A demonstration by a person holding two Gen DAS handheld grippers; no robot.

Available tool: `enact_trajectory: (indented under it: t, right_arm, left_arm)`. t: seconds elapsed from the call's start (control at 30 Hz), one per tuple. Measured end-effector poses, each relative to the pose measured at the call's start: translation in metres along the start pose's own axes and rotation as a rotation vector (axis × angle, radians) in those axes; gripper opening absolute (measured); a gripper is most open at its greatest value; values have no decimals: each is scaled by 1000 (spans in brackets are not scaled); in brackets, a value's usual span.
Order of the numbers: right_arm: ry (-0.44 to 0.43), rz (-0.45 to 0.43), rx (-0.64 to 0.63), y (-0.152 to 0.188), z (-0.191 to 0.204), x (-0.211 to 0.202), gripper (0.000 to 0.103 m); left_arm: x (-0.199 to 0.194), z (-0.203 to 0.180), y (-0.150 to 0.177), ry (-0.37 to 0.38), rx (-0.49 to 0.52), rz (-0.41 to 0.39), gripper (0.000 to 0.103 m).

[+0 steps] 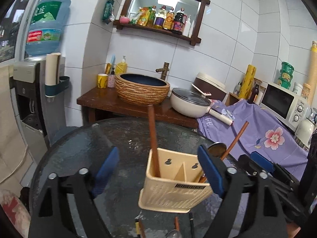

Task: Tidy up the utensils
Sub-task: 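Open both tools and move them back down toward the utensils on the table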

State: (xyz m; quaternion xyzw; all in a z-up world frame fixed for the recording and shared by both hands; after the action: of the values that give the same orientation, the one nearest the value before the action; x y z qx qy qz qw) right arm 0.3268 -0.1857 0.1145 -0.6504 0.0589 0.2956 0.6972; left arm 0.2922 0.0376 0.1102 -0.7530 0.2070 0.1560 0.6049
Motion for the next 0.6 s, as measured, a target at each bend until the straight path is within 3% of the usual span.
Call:
enact_trajectory:
  t: [0.1, 0.43, 0.6]
  right_arm:
    - [-11, 50, 6, 18, -3, -5, 60]
    - [17, 213, -48, 94, 8, -1, 61]
    - [23, 298, -37, 126, 8, 5, 61]
  left_arm:
    - [-11, 12, 21, -26, -5, 13, 92]
    - [-9, 35, 104, -105, 6, 176, 93]
    - [-9, 50, 126, -123, -38, 224, 93]
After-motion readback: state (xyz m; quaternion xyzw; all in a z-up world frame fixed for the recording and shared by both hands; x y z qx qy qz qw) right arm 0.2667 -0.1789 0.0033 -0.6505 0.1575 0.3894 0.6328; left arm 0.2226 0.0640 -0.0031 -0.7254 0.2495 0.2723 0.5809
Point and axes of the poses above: each gripper's, at about its wrist camera, not at the fingertips, and x roughly the way its jaws point, z to its left, y to its underside, the point moved 2 cm from there along x, roughly the way its jaws point, and after that the axes turned 5 degrees about z, right-handed, at the moved point
